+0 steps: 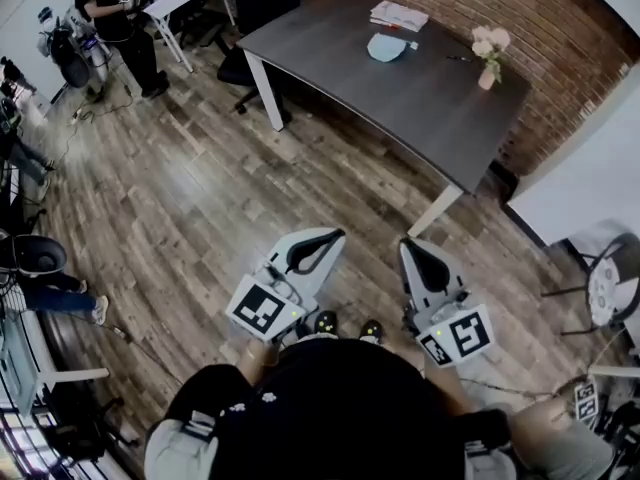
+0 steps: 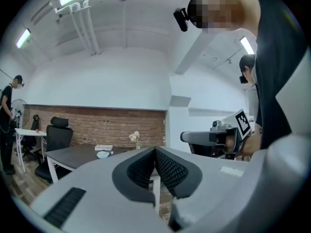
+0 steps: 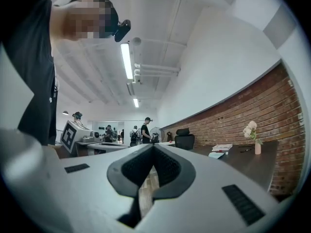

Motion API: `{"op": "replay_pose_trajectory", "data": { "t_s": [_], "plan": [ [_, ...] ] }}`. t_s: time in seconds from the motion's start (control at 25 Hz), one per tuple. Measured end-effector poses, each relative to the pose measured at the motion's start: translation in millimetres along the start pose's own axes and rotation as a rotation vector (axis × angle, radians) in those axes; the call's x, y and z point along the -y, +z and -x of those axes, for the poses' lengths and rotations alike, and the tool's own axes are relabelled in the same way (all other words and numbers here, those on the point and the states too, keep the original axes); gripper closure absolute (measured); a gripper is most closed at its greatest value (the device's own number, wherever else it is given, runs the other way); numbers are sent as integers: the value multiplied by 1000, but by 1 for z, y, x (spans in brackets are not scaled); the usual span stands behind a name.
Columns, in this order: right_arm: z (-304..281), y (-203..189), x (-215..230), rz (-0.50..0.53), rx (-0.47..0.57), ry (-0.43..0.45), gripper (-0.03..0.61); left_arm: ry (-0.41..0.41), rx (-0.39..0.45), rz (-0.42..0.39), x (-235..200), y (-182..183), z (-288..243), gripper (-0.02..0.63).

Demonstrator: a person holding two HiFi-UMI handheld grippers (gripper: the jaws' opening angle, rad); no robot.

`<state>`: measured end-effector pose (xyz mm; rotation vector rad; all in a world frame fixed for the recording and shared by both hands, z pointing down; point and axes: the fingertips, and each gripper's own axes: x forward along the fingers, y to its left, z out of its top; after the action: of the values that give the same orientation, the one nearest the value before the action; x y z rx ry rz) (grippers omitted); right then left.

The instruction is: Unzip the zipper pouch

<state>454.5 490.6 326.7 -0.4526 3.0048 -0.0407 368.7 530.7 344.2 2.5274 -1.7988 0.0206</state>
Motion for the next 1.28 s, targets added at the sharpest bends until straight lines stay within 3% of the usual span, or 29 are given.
{"op": "replay_pose_trajectory", "data": {
  "t_s": [0.36, 1.28],
  "plan": [
    [24, -5, 22, 2, -23, -167, 578, -140, 8, -17, 4, 4, -32, 611],
    [-19, -11, 38, 25, -50, -269, 578, -148, 35, 1, -42, -1, -23, 610]
  ]
}}
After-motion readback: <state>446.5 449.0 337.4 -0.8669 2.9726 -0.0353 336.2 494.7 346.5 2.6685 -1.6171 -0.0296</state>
